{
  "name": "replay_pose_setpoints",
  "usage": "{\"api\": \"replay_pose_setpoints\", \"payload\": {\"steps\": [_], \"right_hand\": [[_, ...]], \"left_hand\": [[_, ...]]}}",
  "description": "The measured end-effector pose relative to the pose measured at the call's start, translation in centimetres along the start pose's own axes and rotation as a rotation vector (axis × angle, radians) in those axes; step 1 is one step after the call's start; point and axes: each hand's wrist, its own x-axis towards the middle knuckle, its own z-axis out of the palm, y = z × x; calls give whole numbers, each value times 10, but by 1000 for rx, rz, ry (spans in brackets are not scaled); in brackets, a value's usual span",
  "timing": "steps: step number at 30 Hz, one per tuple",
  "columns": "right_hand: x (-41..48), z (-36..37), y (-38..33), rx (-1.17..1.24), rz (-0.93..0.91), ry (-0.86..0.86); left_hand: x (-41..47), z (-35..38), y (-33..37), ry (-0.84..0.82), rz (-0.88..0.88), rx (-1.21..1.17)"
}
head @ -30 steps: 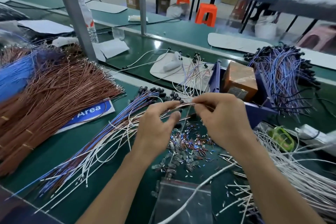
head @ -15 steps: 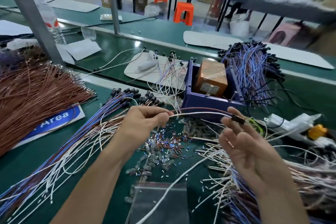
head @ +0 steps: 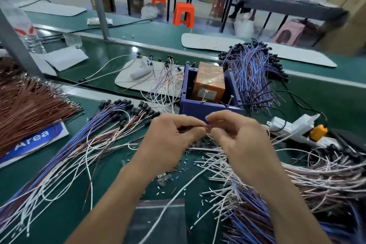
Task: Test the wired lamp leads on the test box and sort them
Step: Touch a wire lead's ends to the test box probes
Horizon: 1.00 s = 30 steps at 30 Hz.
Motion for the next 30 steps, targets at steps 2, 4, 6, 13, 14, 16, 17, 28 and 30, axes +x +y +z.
{"api": "replay_pose_setpoints", "payload": {"steps": [2, 4, 6, 13, 14, 16, 17, 28, 30], "right_hand": [[7, -6, 6, -1, 18, -34], [10, -13, 13, 29, 72, -83], [13, -19, 17, 99, 116, -103], [20, -24, 38, 256, 139, -20], [20, -27, 41, 306, 158, 2], [18, -35, 48, 410, 191, 38], [18, -39, 51, 443, 201, 53], [17, -66, 77, 451, 275, 188], [17, -65, 80, 460, 293, 186]], "left_hand": [[2, -5, -1, -41, -23, -19], [3, -10, -5, -64, -67, -61], [3, -15, -8, -54, -109, -96], [3, -10, -20, -41, -246, -179], [2, -10, -23, -22, -280, -181], [-1, -17, -30, -10, -338, -174], [-3, -23, -33, -32, -354, -165], [-7, -80, -59, -58, -382, -185], [-7, -80, -64, 5, -395, -280]]}}
